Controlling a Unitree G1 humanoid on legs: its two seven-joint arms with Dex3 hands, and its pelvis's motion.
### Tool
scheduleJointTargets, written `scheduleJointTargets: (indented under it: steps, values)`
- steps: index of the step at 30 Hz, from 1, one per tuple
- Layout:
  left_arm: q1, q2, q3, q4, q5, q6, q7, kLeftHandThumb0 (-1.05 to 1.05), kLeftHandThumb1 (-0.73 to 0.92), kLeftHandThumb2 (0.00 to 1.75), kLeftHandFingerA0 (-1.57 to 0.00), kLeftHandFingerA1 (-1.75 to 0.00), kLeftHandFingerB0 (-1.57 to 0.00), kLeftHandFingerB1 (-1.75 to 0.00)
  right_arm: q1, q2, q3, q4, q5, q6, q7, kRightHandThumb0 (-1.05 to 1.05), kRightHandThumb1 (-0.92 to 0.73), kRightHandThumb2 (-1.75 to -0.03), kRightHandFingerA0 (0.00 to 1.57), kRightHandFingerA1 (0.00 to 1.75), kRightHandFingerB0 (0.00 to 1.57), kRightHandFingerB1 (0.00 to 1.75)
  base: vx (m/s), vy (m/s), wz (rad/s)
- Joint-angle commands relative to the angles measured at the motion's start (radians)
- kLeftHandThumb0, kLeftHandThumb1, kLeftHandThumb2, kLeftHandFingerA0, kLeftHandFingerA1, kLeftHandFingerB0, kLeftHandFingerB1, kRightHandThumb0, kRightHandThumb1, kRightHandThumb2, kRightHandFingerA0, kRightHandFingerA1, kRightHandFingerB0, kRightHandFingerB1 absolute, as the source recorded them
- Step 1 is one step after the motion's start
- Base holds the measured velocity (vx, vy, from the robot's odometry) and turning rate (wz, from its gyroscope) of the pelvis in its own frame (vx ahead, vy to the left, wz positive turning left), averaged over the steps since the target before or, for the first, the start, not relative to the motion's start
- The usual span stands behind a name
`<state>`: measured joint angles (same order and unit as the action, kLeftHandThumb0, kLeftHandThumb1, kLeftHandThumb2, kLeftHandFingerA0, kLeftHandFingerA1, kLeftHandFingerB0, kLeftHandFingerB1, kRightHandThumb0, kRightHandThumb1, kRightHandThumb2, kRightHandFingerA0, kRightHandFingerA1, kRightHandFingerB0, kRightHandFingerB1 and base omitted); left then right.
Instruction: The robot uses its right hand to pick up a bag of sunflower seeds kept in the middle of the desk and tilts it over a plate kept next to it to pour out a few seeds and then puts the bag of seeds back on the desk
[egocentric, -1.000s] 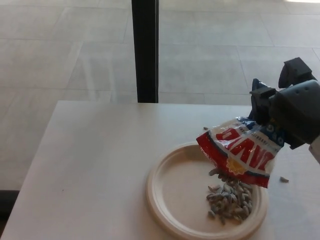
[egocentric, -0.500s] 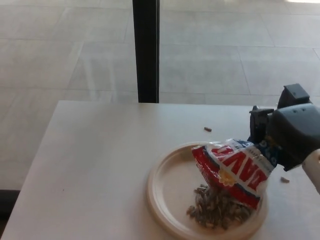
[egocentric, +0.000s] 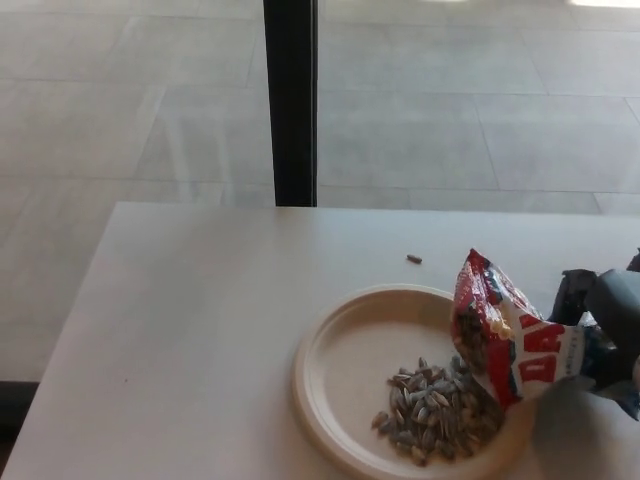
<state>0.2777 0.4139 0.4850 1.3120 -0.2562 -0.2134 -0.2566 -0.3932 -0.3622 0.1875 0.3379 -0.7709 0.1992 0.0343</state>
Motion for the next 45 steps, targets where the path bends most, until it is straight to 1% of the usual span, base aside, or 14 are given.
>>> scheduleJointTargets:
  steps: [1, 3, 4, 5, 7, 8, 10, 11, 39, 40, 41, 42, 43, 45]
  values:
    - [0.003, -0.005, 0.024, 0.006, -0.017, 0.006, 0.004, -0.58, 0.63, 0.59, -0.51, -0.58, -0.58, -0.47, 0.026, 0.023, -0.038, -0.016, 0.080, 0.077, 0.034, -0.33, -0.64, -0.84, 0.85, 1.72, 0.74, 1.04, 0.00, 0.000, 0.00]
    - [0.003, -0.007, 0.030, 0.006, -0.019, 0.010, -0.002, -0.58, 0.63, 0.60, -0.50, -0.57, -0.59, -0.47, 0.039, 0.040, -0.048, -0.027, 0.100, 0.086, 0.031, -0.33, -0.67, -0.83, 0.88, 1.69, 0.77, 0.99, 0.00, 0.000, 0.00]
    - [0.007, -0.006, 0.025, 0.005, -0.011, 0.002, -0.004, -0.59, 0.65, 0.60, -0.51, -0.56, -0.58, -0.45, 0.044, 0.048, -0.049, -0.030, 0.100, 0.098, 0.028, -0.37, -0.75, -0.73, 0.89, 1.72, 0.74, 1.13, 0.00, 0.000, 0.00]
    - [0.007, -0.006, 0.025, 0.004, -0.009, 0.006, -0.002, -0.59, 0.64, 0.60, -0.50, -0.55, -0.59, -0.47, 0.051, 0.059, -0.057, -0.036, 0.111, 0.110, 0.032, -0.38, -0.76, -0.69, 0.87, 1.71, 0.71, 0.95, 0.00, 0.000, 0.00]
    - [0.011, -0.007, 0.024, 0.000, -0.009, -0.004, -0.008, -0.61, 0.65, 0.60, -0.49, -0.57, -0.58, -0.50, 0.067, 0.078, -0.071, -0.044, 0.136, 0.114, 0.030, -0.37, -0.77, -0.68, 0.83, 1.27, 0.59, 0.52, 0.00, 0.000, 0.00]
    - [0.015, -0.007, 0.024, -0.001, -0.009, -0.009, -0.017, -0.61, 0.67, 0.60, -0.48, -0.55, -0.56, -0.45, 0.088, 0.087, -0.077, -0.048, 0.161, 0.080, 0.019, -0.29, -0.61, -0.84, 0.79, 1.63, 0.61, 1.30, 0.00, 0.000, 0.00]
    - [0.011, -0.013, 0.035, -0.001, -0.021, -0.001, -0.015, -0.60, 0.64, 0.59, -0.49, -0.56, -0.57, -0.49, 0.102, 0.084, -0.080, -0.050, 0.196, 0.020, 0.034, -0.21, -0.52, -0.95, 0.95, 1.74, 0.65, 1.52, 0.00, 0.000, 0.00]
    - [0.007, -0.012, 0.032, 0.000, -0.016, 0.001, -0.011, -0.61, 0.64, 0.60, -0.49, -0.55, -0.57, -0.47, 0.114, 0.085, -0.085, -0.061, 0.224, 0.001, 0.059, -0.20, -0.48, -1.09, 0.89, 1.72, 0.69, 1.52, 0.00, 0.000, 0.00]
    - [0.007, -0.013, 0.040, -0.001, -0.009, 0.001, -0.012, -0.61, 0.64, 0.60, -0.49, -0.55, -0.57, -0.47, 0.113, 0.054, -0.051, -0.063, 0.276, 0.006, 0.039, -0.20, -0.48, -1.09, 0.89, 1.72, 0.69, 1.52, 0.00, 0.000, 0.00]
    - [0.006, -0.013, 0.042, -0.001, -0.011, 0.005, -0.012, -0.60, 0.63, 0.60, -0.48, -0.55, -0.57, -0.47, 0.117, 0.054, -0.048, -0.067, 0.281, 0.006, 0.046, -0.25, -0.51, -1.06, 0.79, 1.65, 0.81, 1.22, 0.00, 0.000, 0.00]
    - [0.005, -0.014, 0.045, -0.002, -0.014, 0.011, -0.012, -0.60, 0.63, 0.60, -0.48, -0.55, -0.57, -0.47, 0.123, 0.054, -0.046, -0.073, 0.288, 0.005, 0.056, -0.25, -0.51, -1.06, 0.79, 1.65, 0.81, 1.22, 0.00, 0.000, 0.00]
    - [-0.012, -0.019, 0.053, 0.002, -0.023, 0.016, -0.014, -0.58, 0.64, 0.60, -0.49, -0.52, -0.58, -0.44, 0.192, -0.158, -0.069, -0.152, 0.349, -0.055, 0.312, -0.98, -0.57, -0.97, 0.00, 0.18, 0.00, 0.00, 0.00, 0.000, 0.00]
    - [-0.021, -0.021, 0.063, 0.007, -0.032, 0.023, -0.014, -0.58, 0.63, 0.59, -0.50, -0.52, -0.59, -0.44, 0.206, -0.181, -0.078, -0.170, 0.361, -0.050, 0.333, -0.99, -0.55, -0.58, 0.00, 0.00, 0.00, 0.00, 0.00, 0.000, 0.07]
    - [-0.027, -0.025, 0.072, 0.007, -0.041, 0.029, -0.015, -0.58, 0.62, 0.60, -0.53, -0.54, -0.57, -0.42, 0.222, -0.177, -0.102, -0.179, 0.393, -0.028, 0.334, -0.97, -0.58, -0.58, 0.00, 0.00, 0.00, 0.00, 0.00, 0.000, 0.00]
